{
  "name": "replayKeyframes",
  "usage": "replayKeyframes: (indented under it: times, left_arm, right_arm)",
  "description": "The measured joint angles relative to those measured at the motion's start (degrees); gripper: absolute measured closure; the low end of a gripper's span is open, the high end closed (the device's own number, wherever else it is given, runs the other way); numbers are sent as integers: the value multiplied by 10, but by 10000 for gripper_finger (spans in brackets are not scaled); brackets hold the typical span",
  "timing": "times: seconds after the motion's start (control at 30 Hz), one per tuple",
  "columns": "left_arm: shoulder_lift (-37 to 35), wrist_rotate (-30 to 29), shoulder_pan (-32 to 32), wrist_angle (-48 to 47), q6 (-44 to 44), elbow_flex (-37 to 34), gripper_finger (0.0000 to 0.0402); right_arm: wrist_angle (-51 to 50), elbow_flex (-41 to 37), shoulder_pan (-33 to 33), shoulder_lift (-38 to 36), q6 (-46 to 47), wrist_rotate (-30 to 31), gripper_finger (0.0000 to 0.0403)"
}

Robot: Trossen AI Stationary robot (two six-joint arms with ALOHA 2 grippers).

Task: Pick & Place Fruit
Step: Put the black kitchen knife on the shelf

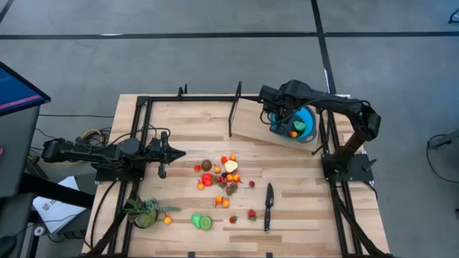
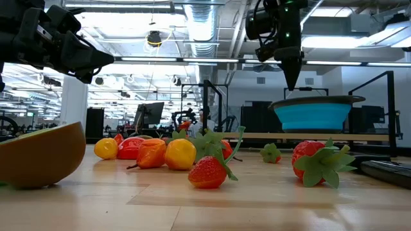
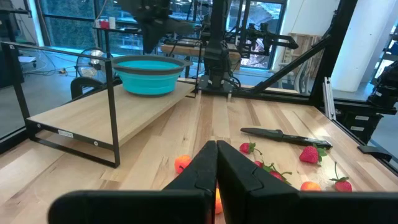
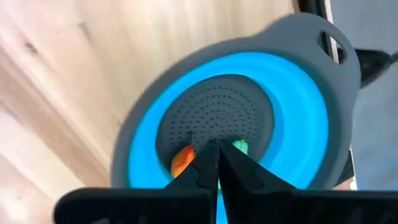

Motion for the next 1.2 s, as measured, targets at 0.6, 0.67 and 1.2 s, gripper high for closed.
replayKeyframes:
  times: [0.6, 0.67, 1.2]
  left_arm:
    - [0, 0, 0, 0, 0, 0, 401]
    - [0, 0, 0, 0, 0, 0, 401]
    - [3, 0, 0, -1, -15, 0, 401]
  right_arm:
    - [56, 0, 176, -131, 55, -83, 403]
    - [56, 0, 204, -133, 94, -74, 403]
    - [41, 1, 410, -89, 490, -40, 403]
